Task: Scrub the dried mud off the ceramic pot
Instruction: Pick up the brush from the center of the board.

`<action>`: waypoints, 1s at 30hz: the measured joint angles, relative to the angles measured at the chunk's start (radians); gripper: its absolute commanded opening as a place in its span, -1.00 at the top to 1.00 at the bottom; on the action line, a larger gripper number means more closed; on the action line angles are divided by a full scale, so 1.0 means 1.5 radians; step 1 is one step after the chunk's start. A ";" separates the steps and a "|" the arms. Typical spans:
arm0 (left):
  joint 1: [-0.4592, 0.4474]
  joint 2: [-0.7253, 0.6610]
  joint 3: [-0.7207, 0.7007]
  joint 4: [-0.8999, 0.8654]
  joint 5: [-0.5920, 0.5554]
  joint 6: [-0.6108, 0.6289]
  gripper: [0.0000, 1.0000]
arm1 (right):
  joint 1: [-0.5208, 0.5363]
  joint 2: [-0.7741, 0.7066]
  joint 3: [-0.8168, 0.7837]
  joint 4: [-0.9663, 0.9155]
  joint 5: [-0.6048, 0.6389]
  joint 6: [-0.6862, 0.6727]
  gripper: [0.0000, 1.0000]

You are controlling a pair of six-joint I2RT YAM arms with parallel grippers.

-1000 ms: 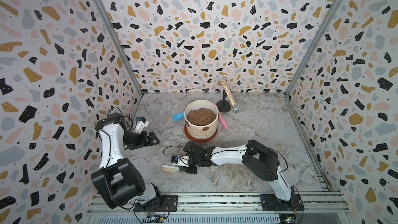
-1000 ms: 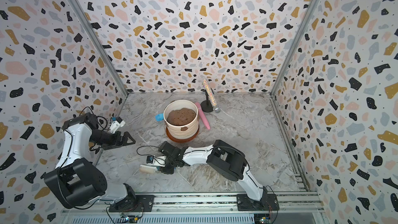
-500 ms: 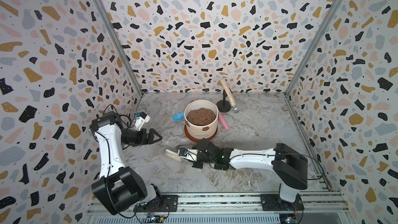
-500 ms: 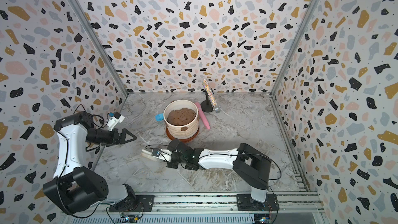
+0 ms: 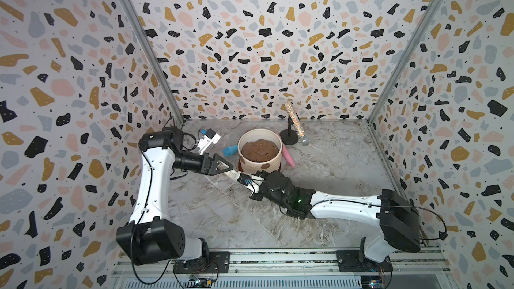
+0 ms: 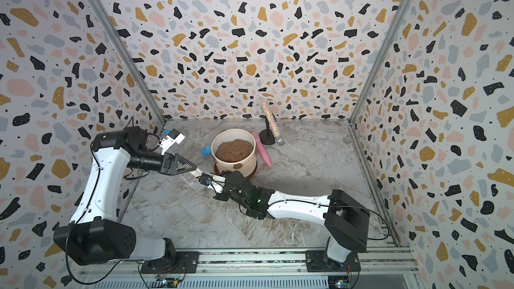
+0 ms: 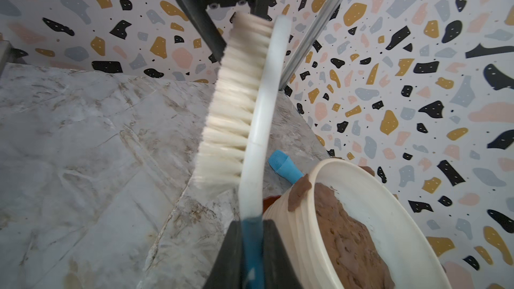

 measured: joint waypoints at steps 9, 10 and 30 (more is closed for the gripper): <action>-0.056 0.038 0.006 0.006 0.047 -0.109 -0.08 | 0.016 -0.009 -0.008 0.052 0.066 -0.038 1.00; -0.057 0.041 0.007 0.010 0.048 -0.114 0.06 | 0.016 -0.010 -0.009 0.057 0.070 -0.040 1.00; -0.095 0.040 0.062 -0.001 0.110 -0.008 0.76 | 0.002 -0.235 -0.066 -0.143 -0.099 0.117 -0.83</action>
